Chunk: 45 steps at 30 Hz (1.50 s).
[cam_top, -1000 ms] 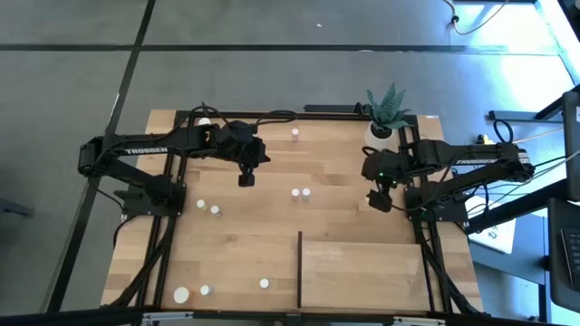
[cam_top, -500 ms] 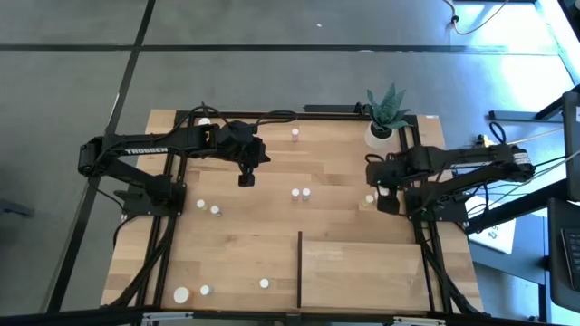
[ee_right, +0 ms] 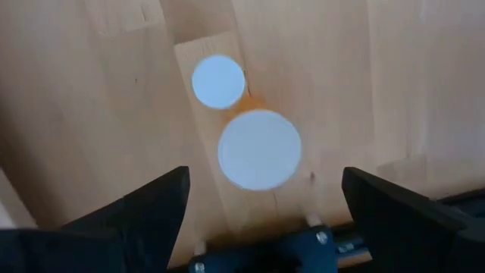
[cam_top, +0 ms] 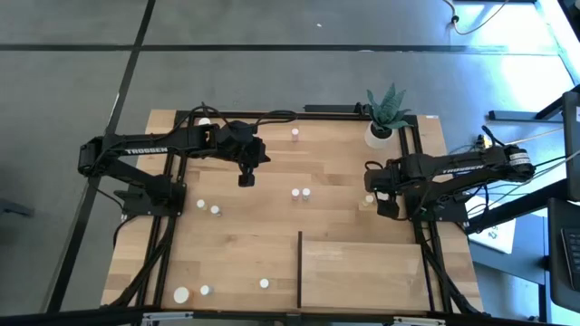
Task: Pick and place medicine bottles onto shelf by color
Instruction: Put the middle right orange pill bottle on the shelf
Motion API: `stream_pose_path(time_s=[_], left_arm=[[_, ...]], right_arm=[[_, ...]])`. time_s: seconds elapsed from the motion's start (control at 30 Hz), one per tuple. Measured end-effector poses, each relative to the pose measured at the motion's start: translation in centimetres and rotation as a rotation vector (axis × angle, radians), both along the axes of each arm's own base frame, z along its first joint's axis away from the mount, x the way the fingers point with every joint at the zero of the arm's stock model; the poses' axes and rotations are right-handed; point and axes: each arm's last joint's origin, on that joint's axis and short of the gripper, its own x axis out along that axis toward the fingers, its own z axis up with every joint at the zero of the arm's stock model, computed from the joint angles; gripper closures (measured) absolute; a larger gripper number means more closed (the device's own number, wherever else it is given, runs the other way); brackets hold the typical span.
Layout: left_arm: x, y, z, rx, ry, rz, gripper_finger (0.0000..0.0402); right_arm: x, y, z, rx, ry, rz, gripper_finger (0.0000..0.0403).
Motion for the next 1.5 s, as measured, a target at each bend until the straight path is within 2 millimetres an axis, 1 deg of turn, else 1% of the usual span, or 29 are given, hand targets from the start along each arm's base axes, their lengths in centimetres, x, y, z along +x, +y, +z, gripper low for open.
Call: stream_pose_path(time_s=[0.1, 0.23, 0.63, 0.87, 1.03, 1.5], left_arm=[[0.0, 0.0, 0.0, 0.000, 0.000, 0.000, 0.0401], [0.0, 0.0, 0.0, 0.000, 0.000, 0.000, 0.0401], [0.0, 0.0, 0.0, 0.000, 0.000, 0.000, 0.0401], [0.0, 0.0, 0.0, 0.000, 0.000, 0.000, 0.0401], [0.0, 0.0, 0.0, 0.000, 0.000, 0.000, 0.0401], [0.0, 0.0, 0.0, 0.000, 0.000, 0.000, 0.0401]], right_arm=[[-0.1, 0.0, -0.8, 0.000, 0.001, 0.001, 0.0056], [0.0, -0.1, -1.0, 0.000, -0.010, -0.004, 0.0056], [0.1, -1.1, -1.0, -0.017, -0.023, -0.063, 0.0056], [0.1, -1.1, -1.1, 0.000, -0.027, -0.065, 0.0056], [0.6, -1.1, -1.2, 0.001, -0.044, -0.063, 0.0056], [2.1, -1.2, -3.7, 0.004, 0.124, -0.011, 0.0057]])
